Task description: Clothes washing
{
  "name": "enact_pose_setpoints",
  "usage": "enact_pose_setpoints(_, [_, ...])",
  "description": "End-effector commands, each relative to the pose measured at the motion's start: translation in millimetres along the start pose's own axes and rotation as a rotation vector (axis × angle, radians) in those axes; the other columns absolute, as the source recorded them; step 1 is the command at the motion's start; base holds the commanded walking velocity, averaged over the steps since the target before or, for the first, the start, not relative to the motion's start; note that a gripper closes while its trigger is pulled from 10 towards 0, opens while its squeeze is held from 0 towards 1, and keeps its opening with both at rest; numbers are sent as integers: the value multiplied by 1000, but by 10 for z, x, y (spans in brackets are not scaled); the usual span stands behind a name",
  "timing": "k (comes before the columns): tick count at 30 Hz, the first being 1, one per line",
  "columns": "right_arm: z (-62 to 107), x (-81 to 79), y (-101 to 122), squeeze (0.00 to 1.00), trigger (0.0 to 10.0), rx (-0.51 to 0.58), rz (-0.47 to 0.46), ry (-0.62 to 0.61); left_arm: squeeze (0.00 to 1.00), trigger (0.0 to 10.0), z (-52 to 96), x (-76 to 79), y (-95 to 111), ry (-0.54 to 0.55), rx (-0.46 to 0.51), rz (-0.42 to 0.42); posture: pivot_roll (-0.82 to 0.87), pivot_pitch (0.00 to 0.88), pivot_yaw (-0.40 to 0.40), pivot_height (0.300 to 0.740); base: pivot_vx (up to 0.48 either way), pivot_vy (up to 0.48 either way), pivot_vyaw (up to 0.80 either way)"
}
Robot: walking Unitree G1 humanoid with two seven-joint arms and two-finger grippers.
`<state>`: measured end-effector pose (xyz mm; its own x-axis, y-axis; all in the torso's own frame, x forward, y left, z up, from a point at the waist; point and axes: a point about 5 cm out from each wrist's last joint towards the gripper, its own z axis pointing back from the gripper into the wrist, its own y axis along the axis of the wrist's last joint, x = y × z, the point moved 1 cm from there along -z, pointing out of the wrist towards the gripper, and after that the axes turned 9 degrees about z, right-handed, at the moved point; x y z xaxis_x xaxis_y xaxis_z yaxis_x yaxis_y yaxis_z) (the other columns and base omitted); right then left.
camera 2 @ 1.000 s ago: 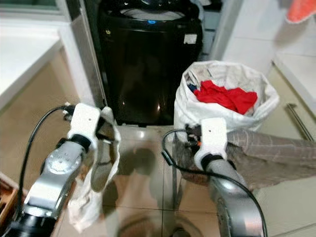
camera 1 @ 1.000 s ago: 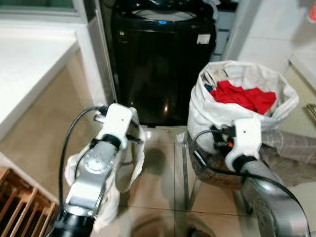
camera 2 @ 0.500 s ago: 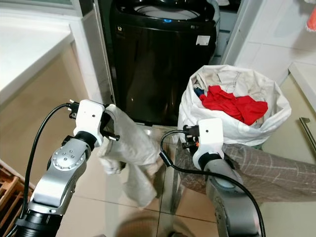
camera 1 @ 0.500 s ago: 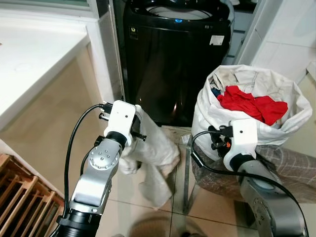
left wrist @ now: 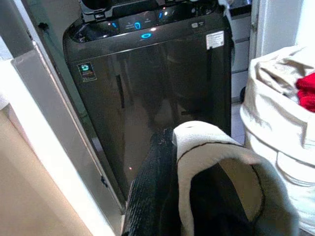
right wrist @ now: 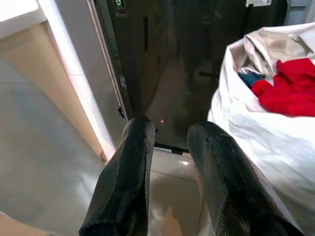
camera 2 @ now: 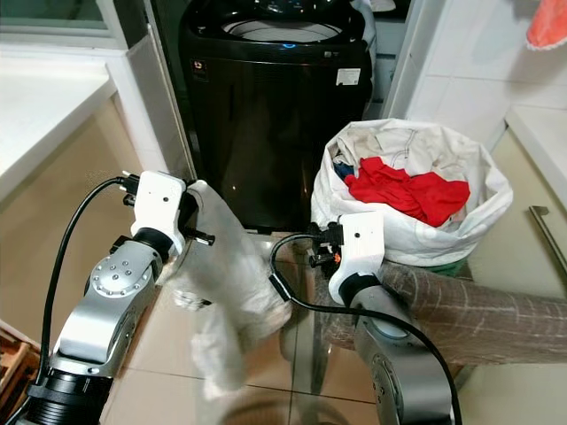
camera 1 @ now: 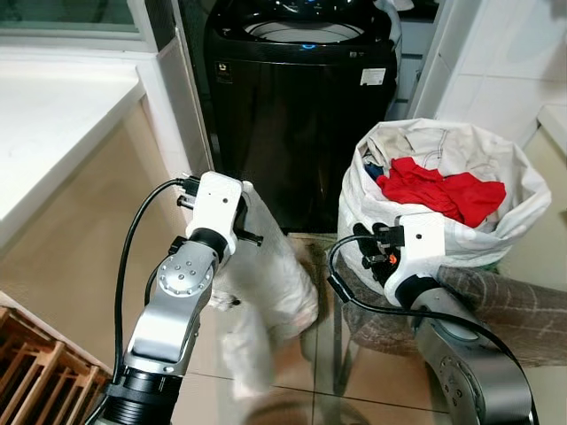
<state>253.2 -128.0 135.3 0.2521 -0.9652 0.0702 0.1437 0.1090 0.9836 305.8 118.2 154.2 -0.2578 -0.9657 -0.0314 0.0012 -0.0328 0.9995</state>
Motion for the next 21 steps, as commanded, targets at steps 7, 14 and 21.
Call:
enact_pose_setpoints(7, [39,-16,-16,0,10000,15,-11,21,0,10000,5,-50,164,-8,57,-18,-60,0,78,740,393,0,0])
enact_pose_setpoints(14, [31,-41,-35,0,10000,13,32,32,0,10000,82,-115,69,25,30,23,-48,0,71,740,394,0,0])
enact_pose_setpoints(21, [36,32,-110,0,10000,-21,54,-6,0,10000,128,-138,-9,46,7,36,-37,0,52,740,389,0,0])
